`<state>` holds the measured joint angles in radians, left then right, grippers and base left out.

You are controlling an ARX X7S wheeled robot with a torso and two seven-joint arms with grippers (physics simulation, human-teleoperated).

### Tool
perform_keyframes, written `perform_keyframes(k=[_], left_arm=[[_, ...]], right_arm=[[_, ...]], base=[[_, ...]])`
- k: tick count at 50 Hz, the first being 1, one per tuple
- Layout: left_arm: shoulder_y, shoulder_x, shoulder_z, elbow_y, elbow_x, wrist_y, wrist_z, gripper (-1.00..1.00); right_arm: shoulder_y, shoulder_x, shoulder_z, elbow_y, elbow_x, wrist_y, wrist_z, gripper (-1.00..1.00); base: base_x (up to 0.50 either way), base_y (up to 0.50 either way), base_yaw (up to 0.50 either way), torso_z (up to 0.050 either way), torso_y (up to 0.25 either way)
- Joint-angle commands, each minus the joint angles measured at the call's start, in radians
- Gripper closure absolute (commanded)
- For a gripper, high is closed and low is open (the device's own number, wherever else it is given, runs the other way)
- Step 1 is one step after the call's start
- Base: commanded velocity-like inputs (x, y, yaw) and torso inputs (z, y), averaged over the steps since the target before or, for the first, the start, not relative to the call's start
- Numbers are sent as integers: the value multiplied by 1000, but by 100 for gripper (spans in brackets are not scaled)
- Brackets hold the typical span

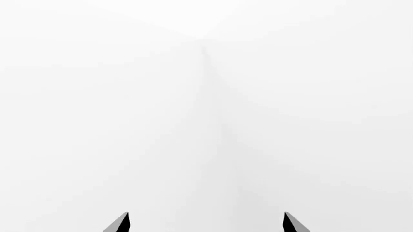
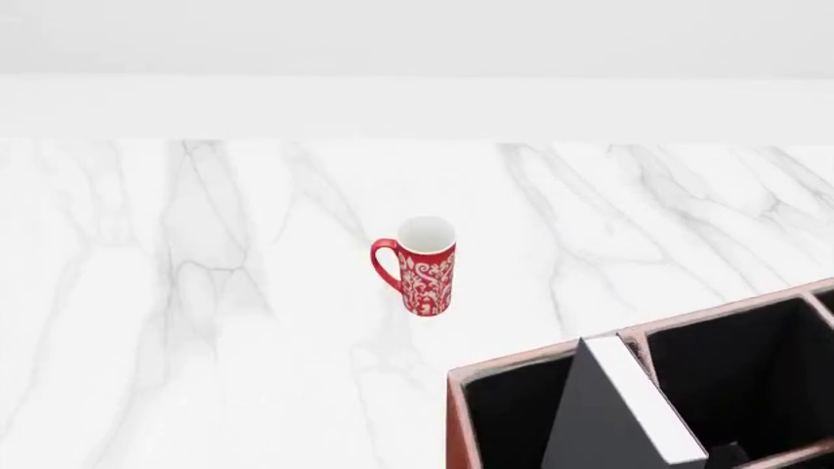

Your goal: Pick up the book and place it in the left compartment of the caddy.

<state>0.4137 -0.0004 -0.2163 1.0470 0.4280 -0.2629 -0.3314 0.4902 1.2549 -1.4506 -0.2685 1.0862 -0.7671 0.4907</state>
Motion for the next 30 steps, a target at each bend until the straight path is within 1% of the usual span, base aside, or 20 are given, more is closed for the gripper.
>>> perform_keyframes(k=[1, 30], left_arm=[[4, 0, -4, 0, -3, 5, -2, -100], [11, 0, -12, 0, -12, 14, -5, -100]], right_arm=[[53, -29, 33, 26, -90, 30, 10, 100], [29, -91, 37, 116, -72, 23, -20, 100]], base=[[0, 0, 0, 0, 0], [0, 0, 0, 0, 1]])
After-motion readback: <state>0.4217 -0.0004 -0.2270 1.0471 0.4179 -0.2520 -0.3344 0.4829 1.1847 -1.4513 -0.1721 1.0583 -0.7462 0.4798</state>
